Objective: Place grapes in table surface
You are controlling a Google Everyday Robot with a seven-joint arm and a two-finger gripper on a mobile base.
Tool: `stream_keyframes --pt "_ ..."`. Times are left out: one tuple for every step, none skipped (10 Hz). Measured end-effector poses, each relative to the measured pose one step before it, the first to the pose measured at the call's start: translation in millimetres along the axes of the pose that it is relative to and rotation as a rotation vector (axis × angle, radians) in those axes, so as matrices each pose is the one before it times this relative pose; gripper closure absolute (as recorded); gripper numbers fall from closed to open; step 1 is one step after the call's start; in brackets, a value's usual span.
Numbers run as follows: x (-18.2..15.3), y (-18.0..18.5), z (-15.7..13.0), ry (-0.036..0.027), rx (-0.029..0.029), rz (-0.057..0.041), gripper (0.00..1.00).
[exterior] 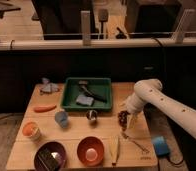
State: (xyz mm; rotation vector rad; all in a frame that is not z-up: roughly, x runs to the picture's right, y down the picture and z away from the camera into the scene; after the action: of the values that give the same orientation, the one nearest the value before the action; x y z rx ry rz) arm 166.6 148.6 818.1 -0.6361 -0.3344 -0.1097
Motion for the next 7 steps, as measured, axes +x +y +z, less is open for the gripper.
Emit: stream_keyframes --pt "-1.96 2.22 -4.3 0.00974 -0.00211 -0.02639 0.2" --pt "-1.24 1.24 -1.95 0.00621 -0.00064 -0.01263 0.2" --pt "-0.19 -0.28 -0.15 0.00068 0.0003 -0.00085 0.2" --pt "-0.72 -0.41 0.19 -0.00034 -0.00018 -0.00123 0.2" --pt "0.18 0.11 0.02 0.00007 -0.00001 0.00025 0.2" --pt "0.02 -0.01 -0.15 -0.0001 0.00034 0.00018 0.2" --pt "-0.3 -0.15 0.14 -0.00022 -0.00015 -0.00046 0.2"
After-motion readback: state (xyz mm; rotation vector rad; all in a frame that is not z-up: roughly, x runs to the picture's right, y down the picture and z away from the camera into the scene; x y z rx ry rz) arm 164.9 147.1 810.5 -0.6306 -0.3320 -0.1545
